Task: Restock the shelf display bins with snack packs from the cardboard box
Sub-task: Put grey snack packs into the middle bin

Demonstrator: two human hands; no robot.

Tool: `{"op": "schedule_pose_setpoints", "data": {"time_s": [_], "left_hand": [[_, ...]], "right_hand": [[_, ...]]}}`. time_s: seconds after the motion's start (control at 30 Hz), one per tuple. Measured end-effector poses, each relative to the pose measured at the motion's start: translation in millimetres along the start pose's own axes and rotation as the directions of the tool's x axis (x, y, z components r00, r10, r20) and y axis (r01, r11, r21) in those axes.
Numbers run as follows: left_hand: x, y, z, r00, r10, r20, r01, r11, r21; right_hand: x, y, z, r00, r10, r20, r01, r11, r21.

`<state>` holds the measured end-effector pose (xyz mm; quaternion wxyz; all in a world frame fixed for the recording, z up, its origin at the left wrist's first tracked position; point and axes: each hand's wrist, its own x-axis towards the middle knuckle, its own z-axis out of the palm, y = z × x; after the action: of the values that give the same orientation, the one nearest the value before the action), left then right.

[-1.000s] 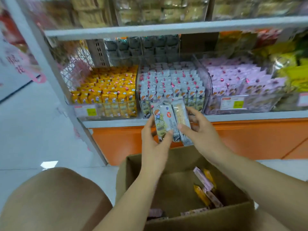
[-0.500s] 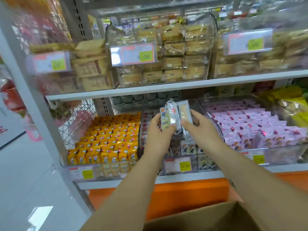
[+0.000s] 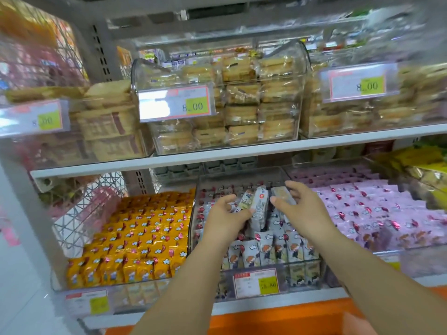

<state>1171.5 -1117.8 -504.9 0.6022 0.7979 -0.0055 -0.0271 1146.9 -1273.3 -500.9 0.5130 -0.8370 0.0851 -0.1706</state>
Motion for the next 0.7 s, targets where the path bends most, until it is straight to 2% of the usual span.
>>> {"op": "schedule_pose_setpoints", "data": {"time_s": [0.13, 0.3, 0.53, 0.7], "left_hand": [[0, 1, -2, 0.995, -0.056, 0.076, 0.057, 0.998, -0.01], [-1, 2, 0, 0.992, -0.049, 0.114, 0.052, 0.998, -0.026], [6, -2, -2, 0.987, -0.104, 0.123, 0.109, 0.993, -0.037], [9, -5, -6, 0.979, -0.163, 0.124, 0.184, 0.967, -0.178]], "right_hand": [[-2, 0, 2, 0.987, -0.085, 0.136, 0.104, 0.985, -0.14], [-3, 1, 2, 0.958, -0.154, 0.243, 0.22, 0.936, -0.274], [-2, 3, -5, 0.952, -0.231, 0.203, 0.306, 0.763, -0.569], [-5, -3, 0, 0.968, -0.193, 0.157, 0.248, 0.798, -0.549]]}}
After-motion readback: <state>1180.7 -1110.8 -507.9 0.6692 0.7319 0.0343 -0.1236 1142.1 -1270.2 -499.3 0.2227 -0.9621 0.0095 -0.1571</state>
